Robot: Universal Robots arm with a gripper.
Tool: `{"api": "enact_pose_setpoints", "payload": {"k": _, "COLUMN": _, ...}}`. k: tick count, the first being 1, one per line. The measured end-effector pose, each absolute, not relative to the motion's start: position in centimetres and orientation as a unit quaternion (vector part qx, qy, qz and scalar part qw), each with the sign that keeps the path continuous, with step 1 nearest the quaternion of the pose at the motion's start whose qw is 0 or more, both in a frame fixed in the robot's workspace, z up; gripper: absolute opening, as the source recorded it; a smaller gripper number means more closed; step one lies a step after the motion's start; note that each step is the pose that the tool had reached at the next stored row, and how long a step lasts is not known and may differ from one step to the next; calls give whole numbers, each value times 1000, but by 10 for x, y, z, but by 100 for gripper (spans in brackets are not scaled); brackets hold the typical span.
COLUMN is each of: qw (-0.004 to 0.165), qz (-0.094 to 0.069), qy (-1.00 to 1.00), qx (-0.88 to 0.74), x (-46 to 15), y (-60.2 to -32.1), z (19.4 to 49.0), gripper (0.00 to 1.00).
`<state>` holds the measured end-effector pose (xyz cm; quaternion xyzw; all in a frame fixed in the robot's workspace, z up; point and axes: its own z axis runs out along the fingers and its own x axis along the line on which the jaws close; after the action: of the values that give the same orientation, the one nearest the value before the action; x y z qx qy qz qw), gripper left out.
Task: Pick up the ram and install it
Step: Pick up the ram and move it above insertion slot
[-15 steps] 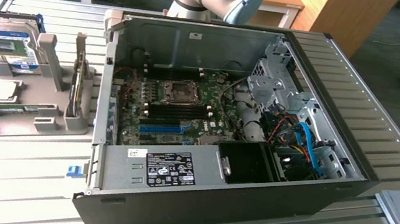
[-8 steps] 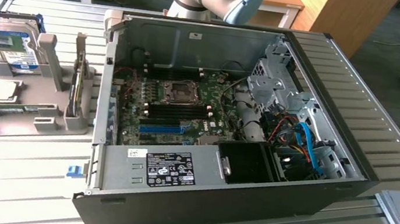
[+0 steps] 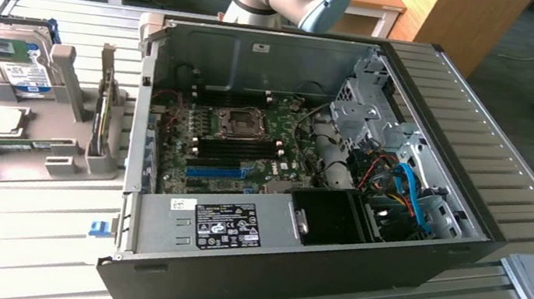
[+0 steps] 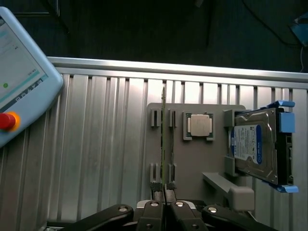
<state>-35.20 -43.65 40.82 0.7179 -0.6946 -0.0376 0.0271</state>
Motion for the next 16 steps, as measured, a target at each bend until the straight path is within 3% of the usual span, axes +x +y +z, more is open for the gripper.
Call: {"api": "enact_pose_setpoints", "payload": {"k": 16, "qw": 27, "qz": -38, "qy": -694, "qx": 718, "x": -350, "y": -437, "z": 414, "gripper": 11}}
